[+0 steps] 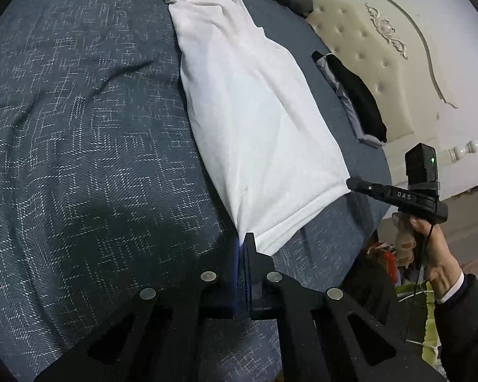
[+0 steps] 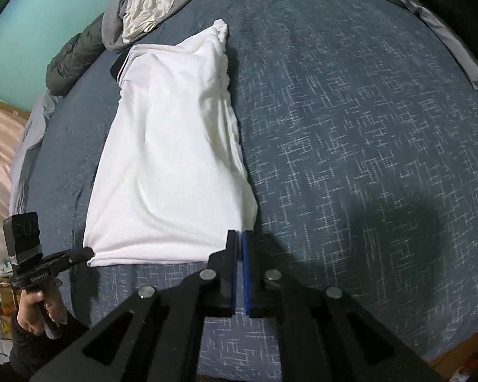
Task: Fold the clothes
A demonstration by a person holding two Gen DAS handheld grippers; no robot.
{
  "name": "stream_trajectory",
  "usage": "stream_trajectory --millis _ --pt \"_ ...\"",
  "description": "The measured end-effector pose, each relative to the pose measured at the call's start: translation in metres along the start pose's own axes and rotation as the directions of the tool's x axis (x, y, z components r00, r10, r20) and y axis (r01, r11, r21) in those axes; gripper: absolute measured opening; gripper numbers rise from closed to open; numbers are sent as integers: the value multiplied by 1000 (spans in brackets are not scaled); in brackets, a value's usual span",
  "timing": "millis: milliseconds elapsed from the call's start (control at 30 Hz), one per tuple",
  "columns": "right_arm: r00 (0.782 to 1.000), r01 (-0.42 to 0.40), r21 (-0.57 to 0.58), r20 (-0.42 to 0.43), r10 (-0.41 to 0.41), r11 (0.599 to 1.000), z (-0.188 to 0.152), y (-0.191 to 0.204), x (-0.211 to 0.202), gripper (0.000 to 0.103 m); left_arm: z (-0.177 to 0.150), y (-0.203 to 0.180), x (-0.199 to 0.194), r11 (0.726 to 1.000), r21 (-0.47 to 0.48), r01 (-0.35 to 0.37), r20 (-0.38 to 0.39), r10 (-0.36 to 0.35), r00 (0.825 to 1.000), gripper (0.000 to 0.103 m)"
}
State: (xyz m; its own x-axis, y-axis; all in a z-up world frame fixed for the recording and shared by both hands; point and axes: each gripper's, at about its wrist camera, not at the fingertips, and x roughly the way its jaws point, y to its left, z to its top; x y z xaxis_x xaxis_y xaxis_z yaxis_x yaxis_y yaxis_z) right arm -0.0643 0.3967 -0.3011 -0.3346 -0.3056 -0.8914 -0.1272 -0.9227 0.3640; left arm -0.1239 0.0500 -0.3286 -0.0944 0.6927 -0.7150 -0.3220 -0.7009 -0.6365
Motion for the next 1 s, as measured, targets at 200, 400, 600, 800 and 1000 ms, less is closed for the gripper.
stream_trajectory --millis 200,400,600,800,1000 --pt "1000 10 16 6 -10 1000 9 3 -3 6 1 -4 2 1000 -2 -24 9 24 1000 3" --pt "996 -15 56 91 9 998 24 3 -18 33 8 -1 -7 998 -2 -67 48 67 997 7" --pt "990 0 23 140 -4 1000 62 18 -21 35 15 0 -10 995 7 -102 75 102 992 11" --pt "989 27 23 143 -30 999 103 26 -3 35 20 0 -11 992 22 -121 87 118 989 12" --pt "991 40 64 126 -48 997 130 25 25 35 24 3 -12 991 25 -129 91 127 988 12"
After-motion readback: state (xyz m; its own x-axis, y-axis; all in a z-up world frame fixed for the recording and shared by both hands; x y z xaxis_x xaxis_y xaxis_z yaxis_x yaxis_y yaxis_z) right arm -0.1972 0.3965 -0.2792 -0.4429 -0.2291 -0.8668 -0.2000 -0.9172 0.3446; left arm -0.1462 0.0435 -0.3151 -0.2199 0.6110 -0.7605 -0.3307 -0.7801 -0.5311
